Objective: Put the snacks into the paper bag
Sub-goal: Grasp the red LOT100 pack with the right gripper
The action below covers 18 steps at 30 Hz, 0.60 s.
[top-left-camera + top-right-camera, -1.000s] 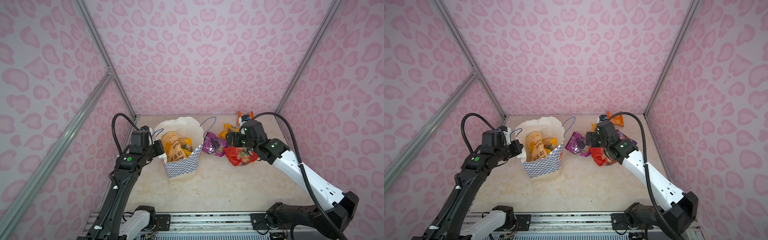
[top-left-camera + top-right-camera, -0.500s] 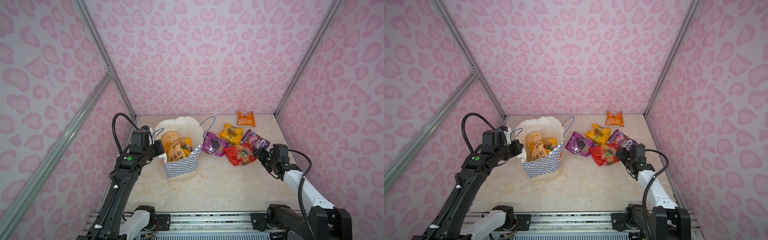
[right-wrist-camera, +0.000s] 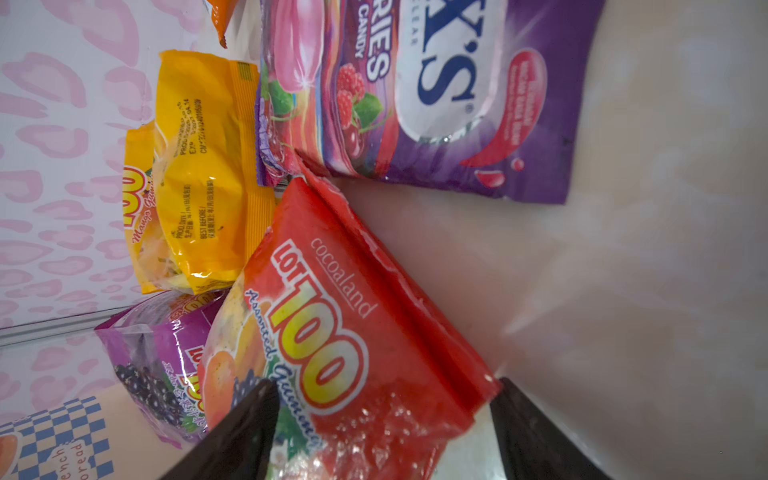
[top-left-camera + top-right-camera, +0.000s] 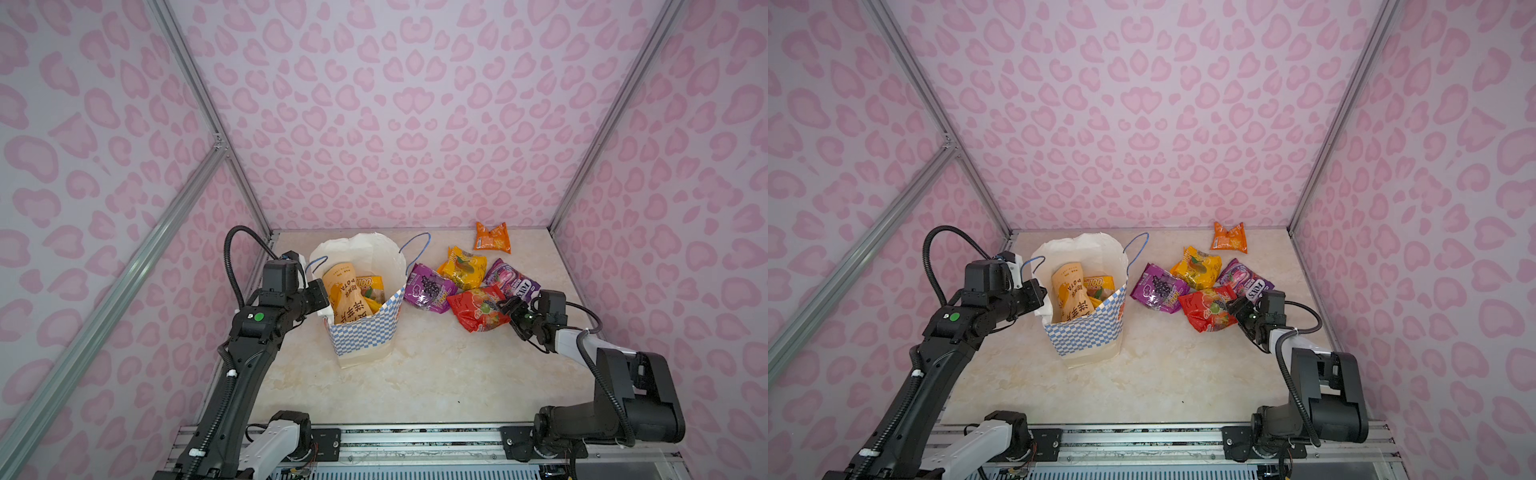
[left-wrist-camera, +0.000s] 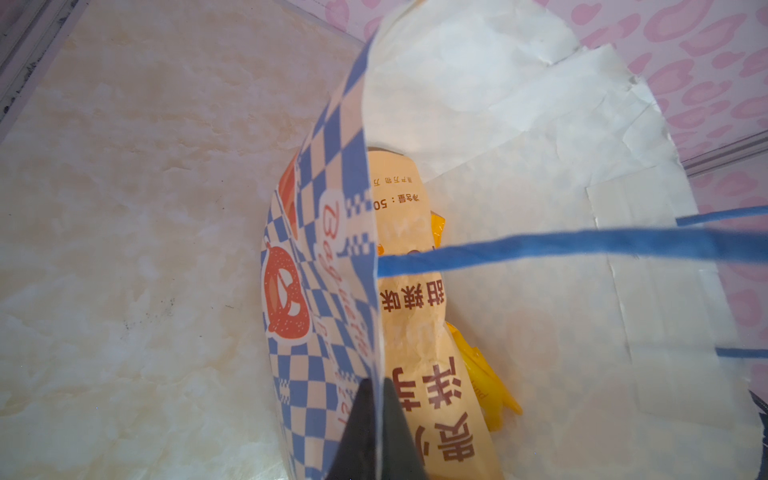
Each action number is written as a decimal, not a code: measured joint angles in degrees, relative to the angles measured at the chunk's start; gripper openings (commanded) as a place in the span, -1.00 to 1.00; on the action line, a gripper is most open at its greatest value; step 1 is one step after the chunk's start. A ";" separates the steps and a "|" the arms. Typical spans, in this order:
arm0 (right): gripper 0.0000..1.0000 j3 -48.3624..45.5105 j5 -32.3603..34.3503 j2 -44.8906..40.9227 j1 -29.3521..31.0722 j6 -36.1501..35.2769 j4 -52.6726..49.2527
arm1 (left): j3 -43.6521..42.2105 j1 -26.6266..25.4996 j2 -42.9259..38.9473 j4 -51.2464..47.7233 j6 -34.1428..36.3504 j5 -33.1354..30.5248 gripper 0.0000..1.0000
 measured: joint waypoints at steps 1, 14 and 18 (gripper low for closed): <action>0.61 -0.02 -0.35 0.79 0.00 0.50 0.87 | 0.00 0.09 0.07 0.00 0.00 0.02 -0.85; 0.14 3.32 -2.14 7.02 1.01 -0.31 3.56 | -0.04 0.35 0.44 0.13 0.00 0.44 -0.85; 0.50 9.40 -1.36 9.53 0.98 -2.64 0.70 | -0.09 0.39 0.63 0.17 -0.02 0.61 -0.85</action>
